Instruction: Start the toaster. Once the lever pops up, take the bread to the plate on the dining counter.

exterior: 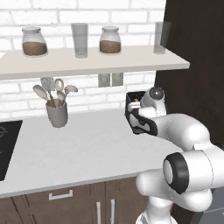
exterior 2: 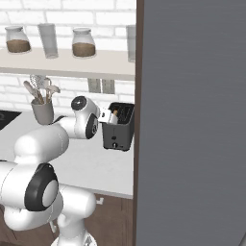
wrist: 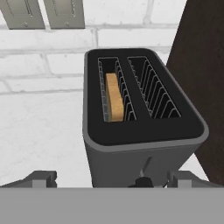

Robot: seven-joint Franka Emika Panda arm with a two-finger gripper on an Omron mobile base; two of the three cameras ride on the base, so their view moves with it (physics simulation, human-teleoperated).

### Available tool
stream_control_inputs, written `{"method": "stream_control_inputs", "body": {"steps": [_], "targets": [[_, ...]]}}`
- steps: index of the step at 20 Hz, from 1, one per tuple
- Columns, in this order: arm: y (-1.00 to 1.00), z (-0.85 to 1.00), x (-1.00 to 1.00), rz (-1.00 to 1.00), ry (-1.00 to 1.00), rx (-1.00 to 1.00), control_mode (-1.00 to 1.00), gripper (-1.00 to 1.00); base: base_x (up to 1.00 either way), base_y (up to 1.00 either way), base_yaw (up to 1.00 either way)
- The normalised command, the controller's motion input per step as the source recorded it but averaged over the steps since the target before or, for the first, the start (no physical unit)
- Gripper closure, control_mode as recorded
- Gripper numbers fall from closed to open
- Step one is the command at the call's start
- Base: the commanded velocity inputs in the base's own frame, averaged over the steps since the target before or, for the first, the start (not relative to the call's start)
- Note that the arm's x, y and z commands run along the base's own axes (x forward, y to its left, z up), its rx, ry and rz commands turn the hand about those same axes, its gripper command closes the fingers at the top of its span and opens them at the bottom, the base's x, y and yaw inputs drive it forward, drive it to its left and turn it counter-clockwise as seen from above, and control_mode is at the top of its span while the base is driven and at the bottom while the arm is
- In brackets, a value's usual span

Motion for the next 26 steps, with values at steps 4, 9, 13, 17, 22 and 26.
{"method": "stream_control_inputs", "body": {"steps": [4, 9, 13, 17, 22, 26], "targets": [[0.00, 0.00, 0.00, 0.00, 0.00, 0.00, -1.00, -1.00, 0.00, 0.00, 0.00], [0.00, 0.00, 0.00, -0.01, 0.00, 0.00, -1.00, -1.00, 0.00, 0.00, 0.00], [0.00, 0.00, 0.00, -0.05, 0.00, 0.00, -1.00, -1.00, 0.00, 0.00, 0.00], [-0.03, 0.00, 0.00, -0.03, -0.09, 0.03, -1.00, -1.00, 0.00, 0.00, 0.00], [-0.02, 0.00, 0.00, -0.02, -0.09, 0.02, -1.00, -1.00, 0.00, 0.00, 0.00], [0.00, 0.00, 0.00, 0.00, -0.04, 0.00, -1.00, -1.00, 0.00, 0.00, 0.00]]}}
